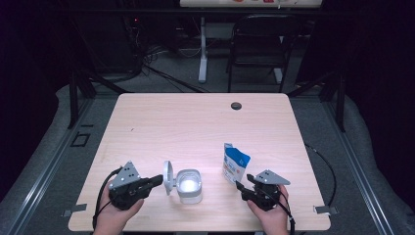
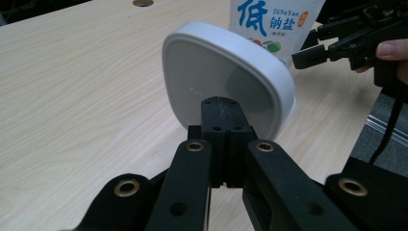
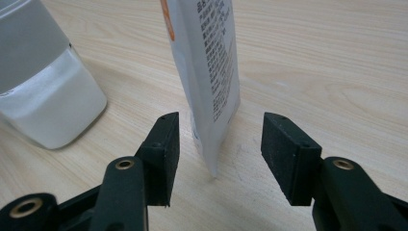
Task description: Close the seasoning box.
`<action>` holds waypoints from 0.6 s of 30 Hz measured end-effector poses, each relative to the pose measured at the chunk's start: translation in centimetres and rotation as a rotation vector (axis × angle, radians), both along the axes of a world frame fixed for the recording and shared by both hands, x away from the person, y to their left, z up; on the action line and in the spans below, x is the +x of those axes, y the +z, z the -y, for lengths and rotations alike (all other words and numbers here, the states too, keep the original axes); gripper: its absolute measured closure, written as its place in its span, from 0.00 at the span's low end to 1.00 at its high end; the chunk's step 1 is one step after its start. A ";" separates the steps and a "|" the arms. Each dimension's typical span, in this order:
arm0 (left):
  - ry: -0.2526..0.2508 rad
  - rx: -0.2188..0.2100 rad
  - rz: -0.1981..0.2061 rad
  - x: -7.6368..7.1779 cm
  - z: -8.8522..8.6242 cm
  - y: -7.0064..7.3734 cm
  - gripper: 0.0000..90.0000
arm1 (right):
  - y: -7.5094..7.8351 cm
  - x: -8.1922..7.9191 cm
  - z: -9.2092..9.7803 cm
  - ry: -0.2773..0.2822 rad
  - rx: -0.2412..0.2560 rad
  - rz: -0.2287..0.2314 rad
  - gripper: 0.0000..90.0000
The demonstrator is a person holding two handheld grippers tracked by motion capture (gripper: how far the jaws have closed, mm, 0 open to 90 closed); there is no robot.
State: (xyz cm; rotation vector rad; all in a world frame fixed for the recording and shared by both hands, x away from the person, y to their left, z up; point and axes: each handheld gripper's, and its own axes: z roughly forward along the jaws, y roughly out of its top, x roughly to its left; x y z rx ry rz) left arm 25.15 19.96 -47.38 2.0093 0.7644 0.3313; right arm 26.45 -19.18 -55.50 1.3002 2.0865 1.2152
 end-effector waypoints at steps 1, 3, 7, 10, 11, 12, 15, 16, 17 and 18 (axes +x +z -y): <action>0.000 -0.005 0.004 0.0 0.2 -0.1 1.00 | 0.0 0.0 0.0 0.000 0.000 0.000 0.54; -0.004 0.001 0.002 -0.1 0.5 -0.1 1.00 | 0.0 0.0 0.0 0.006 -0.010 -0.007 0.54; -0.015 0.002 0.006 -0.1 1.0 -0.1 1.00 | -0.1 0.0 -0.2 0.010 -0.014 -0.001 0.54; -0.028 0.010 0.008 -0.2 1.6 -0.2 1.00 | 0.0 -0.1 -0.1 0.005 -0.011 0.004 0.54; -0.036 0.013 0.002 -0.2 1.8 -0.2 1.00 | 0.0 0.0 -0.1 0.004 -0.012 0.003 0.54; -0.036 0.013 0.002 -0.2 1.8 -0.2 1.00 | 0.0 0.0 -0.1 0.004 -0.012 0.003 0.54; -0.042 0.011 -0.001 -0.2 2.2 -0.5 1.00 | -0.1 0.0 0.0 0.005 -0.006 0.000 0.54; -0.054 0.024 -0.012 -0.2 2.4 -0.7 1.00 | -0.2 0.1 0.0 0.005 -0.007 0.000 0.54; -0.054 0.024 -0.012 -0.2 2.4 -0.7 1.00 | -0.2 0.1 0.0 0.005 -0.007 0.000 0.54; -0.060 0.028 -0.013 -0.2 2.6 -0.9 1.00 | -0.2 0.1 0.0 0.004 -0.012 -0.001 0.54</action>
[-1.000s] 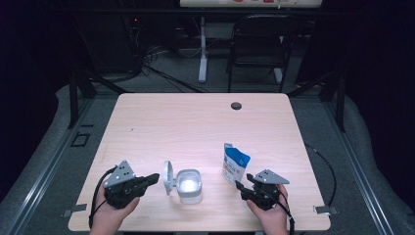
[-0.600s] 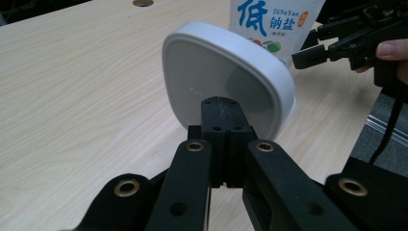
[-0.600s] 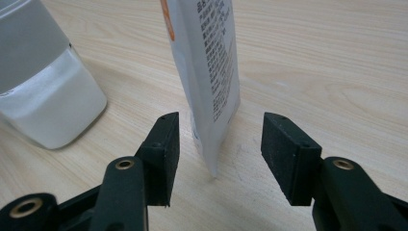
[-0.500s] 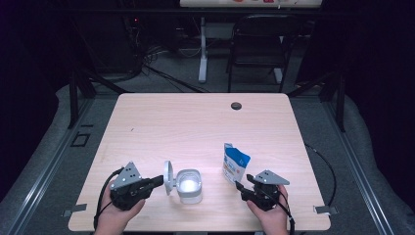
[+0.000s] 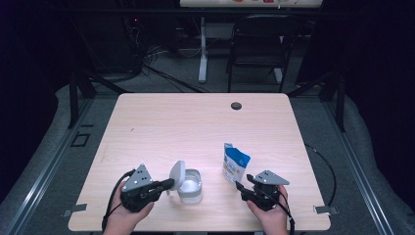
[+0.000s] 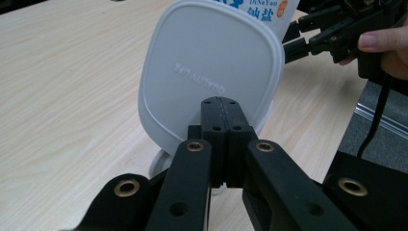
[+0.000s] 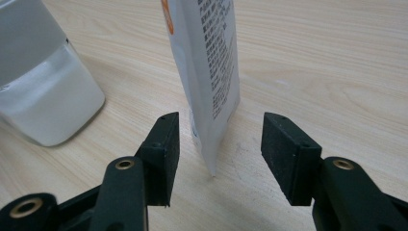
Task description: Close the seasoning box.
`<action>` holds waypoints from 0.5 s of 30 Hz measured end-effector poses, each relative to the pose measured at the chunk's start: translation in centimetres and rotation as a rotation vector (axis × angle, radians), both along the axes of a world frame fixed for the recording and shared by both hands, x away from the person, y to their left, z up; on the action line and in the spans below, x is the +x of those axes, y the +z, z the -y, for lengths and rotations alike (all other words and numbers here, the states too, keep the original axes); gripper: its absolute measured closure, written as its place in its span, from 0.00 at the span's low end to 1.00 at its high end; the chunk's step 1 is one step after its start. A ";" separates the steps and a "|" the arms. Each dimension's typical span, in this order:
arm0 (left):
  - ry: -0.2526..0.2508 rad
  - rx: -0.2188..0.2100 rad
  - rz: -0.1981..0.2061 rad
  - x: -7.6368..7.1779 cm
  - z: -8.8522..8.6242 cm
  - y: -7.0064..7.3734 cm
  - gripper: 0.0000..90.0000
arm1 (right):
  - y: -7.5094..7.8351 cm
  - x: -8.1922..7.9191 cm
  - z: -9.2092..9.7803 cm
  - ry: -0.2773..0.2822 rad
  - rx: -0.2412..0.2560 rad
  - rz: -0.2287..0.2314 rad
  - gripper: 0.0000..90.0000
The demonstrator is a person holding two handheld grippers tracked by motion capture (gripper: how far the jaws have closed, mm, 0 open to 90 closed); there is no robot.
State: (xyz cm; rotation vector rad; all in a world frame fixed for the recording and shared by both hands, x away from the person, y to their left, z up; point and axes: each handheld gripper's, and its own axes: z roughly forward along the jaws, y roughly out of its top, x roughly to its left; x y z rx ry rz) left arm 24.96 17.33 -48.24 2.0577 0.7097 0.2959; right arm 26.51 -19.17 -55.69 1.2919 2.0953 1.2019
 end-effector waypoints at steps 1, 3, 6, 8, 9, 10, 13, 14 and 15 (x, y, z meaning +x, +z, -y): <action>-0.004 0.001 -0.002 0.0 0.2 -0.1 1.00 | 0.0 0.0 0.0 0.000 -0.003 -0.004 0.54; -0.009 0.003 0.000 -0.1 0.4 -0.2 1.00 | 0.0 0.0 0.0 0.000 -0.004 -0.003 0.54; -0.007 0.002 0.001 -0.1 0.3 -0.2 1.00 | 0.0 0.0 0.0 0.000 -0.002 -0.004 0.54; 0.001 0.007 0.002 -0.1 0.2 -0.1 1.00 | 0.0 0.0 0.1 -0.002 0.001 -0.004 0.54; 0.002 -0.004 0.003 -0.1 0.1 -0.2 1.00 | 0.0 0.0 0.1 -0.002 0.001 -0.005 0.54; 0.003 -0.003 0.002 0.0 0.1 -0.2 1.00 | 0.0 0.0 0.1 -0.001 0.001 -0.006 0.54; 0.007 -0.005 0.003 0.0 -0.1 -0.2 1.00 | 0.0 0.0 0.0 -0.001 0.001 -0.005 0.54; 0.009 -0.003 0.000 0.0 -0.2 -0.1 1.00 | 0.0 0.0 0.0 -0.001 0.000 -0.005 0.54; 0.013 -0.010 -0.002 0.0 -0.3 -0.1 1.00 | 0.0 0.0 0.0 -0.001 0.000 -0.005 0.53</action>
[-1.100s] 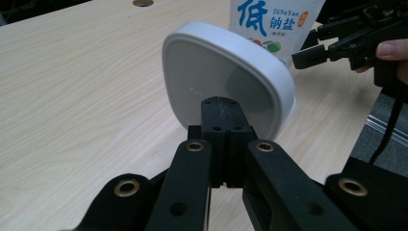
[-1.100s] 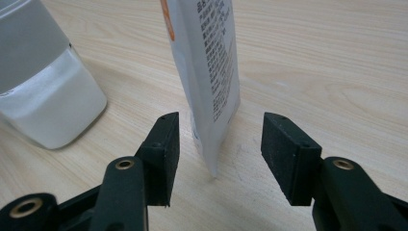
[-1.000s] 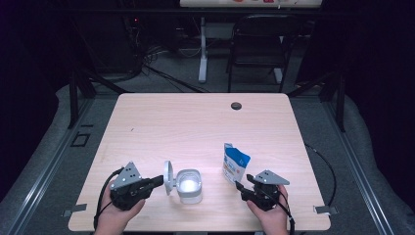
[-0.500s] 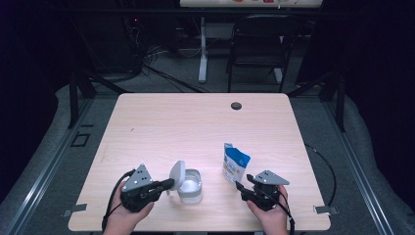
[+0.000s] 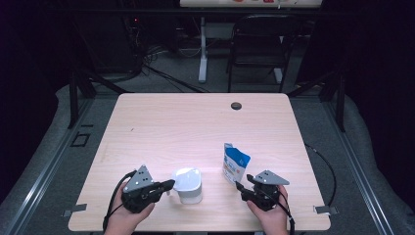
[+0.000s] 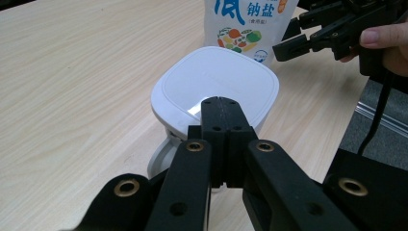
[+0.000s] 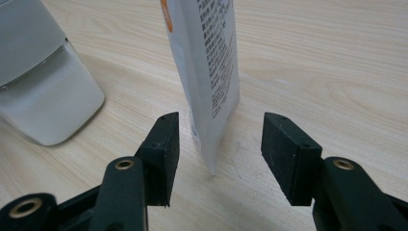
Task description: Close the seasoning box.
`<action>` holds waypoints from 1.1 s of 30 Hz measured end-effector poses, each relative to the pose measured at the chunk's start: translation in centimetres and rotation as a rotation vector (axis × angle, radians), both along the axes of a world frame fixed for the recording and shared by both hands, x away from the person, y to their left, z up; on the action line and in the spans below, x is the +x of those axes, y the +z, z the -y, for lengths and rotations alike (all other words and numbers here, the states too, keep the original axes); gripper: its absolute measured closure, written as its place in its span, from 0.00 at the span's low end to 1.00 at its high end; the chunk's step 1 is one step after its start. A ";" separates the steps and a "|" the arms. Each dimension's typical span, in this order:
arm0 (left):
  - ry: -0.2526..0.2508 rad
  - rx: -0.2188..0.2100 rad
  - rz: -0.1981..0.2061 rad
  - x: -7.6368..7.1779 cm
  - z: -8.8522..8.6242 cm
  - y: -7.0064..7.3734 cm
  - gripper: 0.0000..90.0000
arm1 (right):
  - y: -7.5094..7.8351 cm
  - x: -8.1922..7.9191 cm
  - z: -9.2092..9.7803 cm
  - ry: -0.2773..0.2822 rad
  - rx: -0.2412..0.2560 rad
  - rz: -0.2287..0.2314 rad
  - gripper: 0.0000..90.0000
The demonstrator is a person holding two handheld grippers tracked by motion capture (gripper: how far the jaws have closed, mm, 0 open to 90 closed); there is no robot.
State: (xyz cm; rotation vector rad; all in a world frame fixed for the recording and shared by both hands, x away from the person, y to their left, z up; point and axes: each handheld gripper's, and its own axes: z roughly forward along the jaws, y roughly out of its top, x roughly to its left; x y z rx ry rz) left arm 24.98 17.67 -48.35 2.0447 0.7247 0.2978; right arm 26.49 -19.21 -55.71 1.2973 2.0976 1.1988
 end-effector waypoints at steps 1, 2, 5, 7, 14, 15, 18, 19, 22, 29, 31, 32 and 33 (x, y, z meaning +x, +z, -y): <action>0.003 -0.012 0.000 0.0 -0.1 0.0 1.00 | 0.0 0.0 0.0 0.001 0.000 0.002 0.53; 0.004 -0.012 0.000 0.0 -0.2 0.1 1.00 | 0.1 0.0 0.0 0.004 0.007 0.004 0.53; 0.019 -0.019 0.006 0.0 -0.7 0.3 0.97 | 0.2 -0.1 0.0 0.006 -0.001 0.006 0.53; 0.027 -0.022 0.009 0.1 -0.9 0.3 0.96 | 0.2 -0.1 0.0 0.008 -0.004 0.006 0.53; 0.071 -0.041 0.019 0.4 -2.2 0.4 0.85 | 0.5 -0.2 0.1 0.009 -0.001 0.019 0.53; 0.080 -0.046 0.019 0.5 -2.5 0.5 0.79 | 0.5 -0.2 0.1 0.008 0.002 0.018 0.53; 0.119 -0.058 0.042 0.8 -3.2 0.5 0.72 | 0.5 -0.2 0.2 0.009 0.002 0.016 0.53; 0.129 -0.057 0.039 0.8 -3.4 0.5 0.69 | 0.6 -0.2 0.2 0.011 0.000 0.015 0.52; 0.157 -0.064 0.047 1.2 -4.2 0.3 0.63 | 0.7 -0.2 0.2 0.013 0.002 0.019 0.52; 0.250 -0.074 0.015 2.3 -6.1 -1.3 0.57 | 0.9 -0.3 0.4 0.012 0.003 0.026 0.52; 0.275 -0.077 0.005 2.7 -6.8 -2.1 0.55 | 1.0 -0.3 0.6 0.013 -0.006 0.026 0.52; 0.275 -0.077 0.005 2.7 -6.8 -2.1 0.55 | 1.0 -0.3 0.6 0.013 -0.006 0.026 0.52; 0.289 -0.080 -0.005 2.8 -7.0 -2.5 0.55 | 1.0 -0.3 0.6 0.012 -0.001 0.027 0.52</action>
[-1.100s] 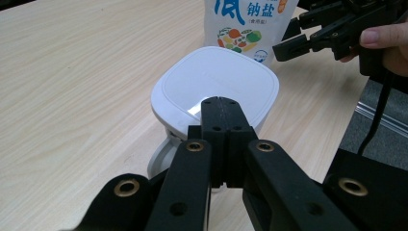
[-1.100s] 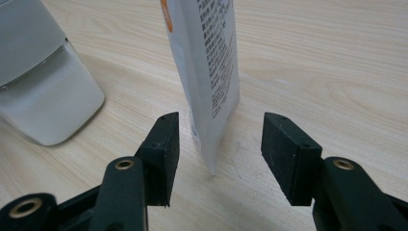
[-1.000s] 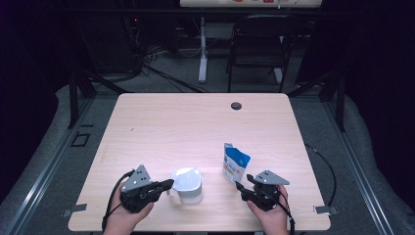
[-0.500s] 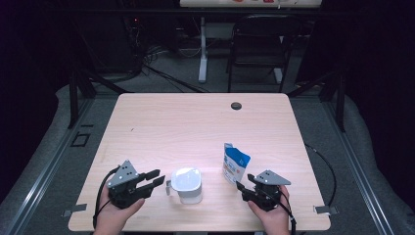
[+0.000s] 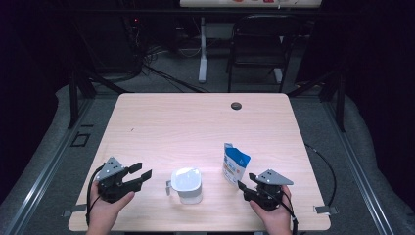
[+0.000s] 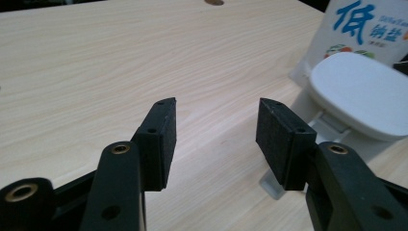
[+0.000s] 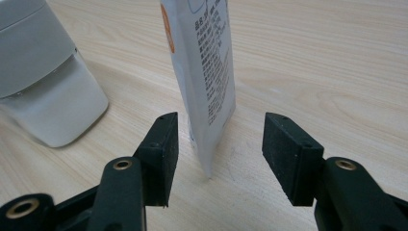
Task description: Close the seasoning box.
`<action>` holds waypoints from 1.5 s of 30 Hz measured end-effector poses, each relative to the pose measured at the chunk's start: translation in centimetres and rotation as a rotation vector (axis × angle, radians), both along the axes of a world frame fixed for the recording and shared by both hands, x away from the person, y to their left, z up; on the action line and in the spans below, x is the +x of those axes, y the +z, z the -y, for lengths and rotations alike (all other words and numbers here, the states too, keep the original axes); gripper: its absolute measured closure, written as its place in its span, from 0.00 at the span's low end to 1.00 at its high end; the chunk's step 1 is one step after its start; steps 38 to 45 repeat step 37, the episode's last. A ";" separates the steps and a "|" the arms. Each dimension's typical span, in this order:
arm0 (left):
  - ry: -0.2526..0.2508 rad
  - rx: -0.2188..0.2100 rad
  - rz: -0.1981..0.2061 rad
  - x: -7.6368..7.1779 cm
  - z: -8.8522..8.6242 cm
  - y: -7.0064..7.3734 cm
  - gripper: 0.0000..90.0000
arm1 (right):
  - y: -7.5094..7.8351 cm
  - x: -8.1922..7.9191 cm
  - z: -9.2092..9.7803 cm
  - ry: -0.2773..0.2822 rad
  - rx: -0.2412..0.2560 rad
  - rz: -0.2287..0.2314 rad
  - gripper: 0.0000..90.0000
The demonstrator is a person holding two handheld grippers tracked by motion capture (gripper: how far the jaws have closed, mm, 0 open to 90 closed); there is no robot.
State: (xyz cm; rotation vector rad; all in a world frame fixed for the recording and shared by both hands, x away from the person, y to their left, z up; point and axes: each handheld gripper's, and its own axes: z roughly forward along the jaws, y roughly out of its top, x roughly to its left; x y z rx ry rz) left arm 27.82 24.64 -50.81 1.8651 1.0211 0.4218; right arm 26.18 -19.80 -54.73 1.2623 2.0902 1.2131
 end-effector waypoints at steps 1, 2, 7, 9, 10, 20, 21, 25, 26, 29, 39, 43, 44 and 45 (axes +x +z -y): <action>0.005 0.001 -0.002 0.1 -0.1 -0.2 0.54 | 0.0 0.0 0.0 -0.003 0.005 0.002 0.52; 0.009 0.006 -0.007 0.2 -0.3 -0.4 0.54 | 0.0 0.0 0.0 -0.004 0.005 0.002 0.52; 0.043 -0.002 -0.039 0.7 -1.1 -1.9 0.52 | -0.1 0.1 0.3 -0.006 0.002 -0.005 0.52; 0.055 -0.006 -0.056 1.0 -1.5 -2.8 0.51 | -0.1 0.1 0.5 -0.011 0.003 -0.006 0.52; 0.055 -0.006 -0.056 1.0 -1.5 -2.8 0.51 | -0.2 0.2 0.6 -0.011 0.004 -0.008 0.52; 0.114 0.010 -0.095 1.7 -2.8 -4.7 0.51 | -0.5 0.4 1.4 -0.030 0.013 -0.018 0.53; 0.117 0.010 -0.096 1.7 -2.9 -4.7 0.51 | -0.5 0.4 1.4 -0.027 0.016 -0.019 0.53; 0.119 0.008 -0.096 1.7 -2.9 -4.7 0.50 | -0.6 0.3 1.0 -0.006 -0.004 -0.033 0.52; 0.120 0.007 -0.095 1.7 -2.9 -4.7 0.50 | -0.7 0.3 0.9 -0.006 0.002 -0.032 0.52; 0.118 0.009 -0.094 1.6 -2.8 -4.6 0.49 | -0.8 0.3 0.8 -0.002 0.004 -0.044 0.52; 0.124 0.004 -0.088 1.8 -2.9 -4.5 0.48 | -1.2 0.3 0.5 0.026 -0.002 -0.061 0.50; 0.124 0.004 -0.088 1.8 -2.9 -4.5 0.48 | -1.2 0.3 0.5 0.026 -0.002 -0.061 0.50; 0.124 0.004 -0.088 1.8 -2.9 -4.5 0.48 | -1.2 0.3 0.5 0.026 -0.002 -0.061 0.50; 0.124 0.004 -0.088 1.8 -2.9 -4.5 0.48 | -1.2 0.3 0.5 0.026 -0.002 -0.061 0.50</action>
